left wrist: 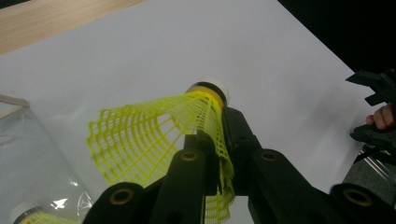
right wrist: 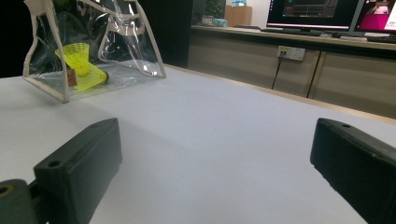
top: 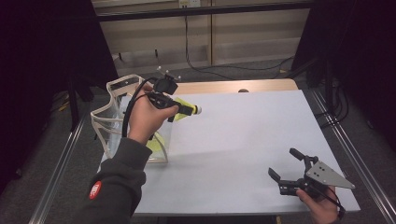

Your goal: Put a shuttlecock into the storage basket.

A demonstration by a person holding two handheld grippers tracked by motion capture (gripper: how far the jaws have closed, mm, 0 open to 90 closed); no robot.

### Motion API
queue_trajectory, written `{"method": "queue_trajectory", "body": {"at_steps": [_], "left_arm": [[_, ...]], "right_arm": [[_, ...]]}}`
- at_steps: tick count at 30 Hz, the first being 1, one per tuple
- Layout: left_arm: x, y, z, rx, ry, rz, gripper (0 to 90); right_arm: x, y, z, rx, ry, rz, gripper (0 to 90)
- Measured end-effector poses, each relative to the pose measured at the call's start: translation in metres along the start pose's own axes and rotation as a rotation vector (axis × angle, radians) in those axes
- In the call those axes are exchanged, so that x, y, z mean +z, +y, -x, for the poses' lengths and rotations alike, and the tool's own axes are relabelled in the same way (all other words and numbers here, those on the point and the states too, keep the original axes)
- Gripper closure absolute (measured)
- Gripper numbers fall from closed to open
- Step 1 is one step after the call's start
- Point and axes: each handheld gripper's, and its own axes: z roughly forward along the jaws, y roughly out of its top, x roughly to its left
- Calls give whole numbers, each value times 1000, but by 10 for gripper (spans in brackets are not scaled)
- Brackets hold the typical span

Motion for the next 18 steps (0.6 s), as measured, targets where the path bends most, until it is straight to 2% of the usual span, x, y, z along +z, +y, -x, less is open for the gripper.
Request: {"method": "queue_trajectory", "body": {"at_steps": [18], "left_arm": [[-13, 5, -3, -11, 20, 7, 867]], "right_arm": [[0, 0, 0, 3, -2, 2, 20]]}}
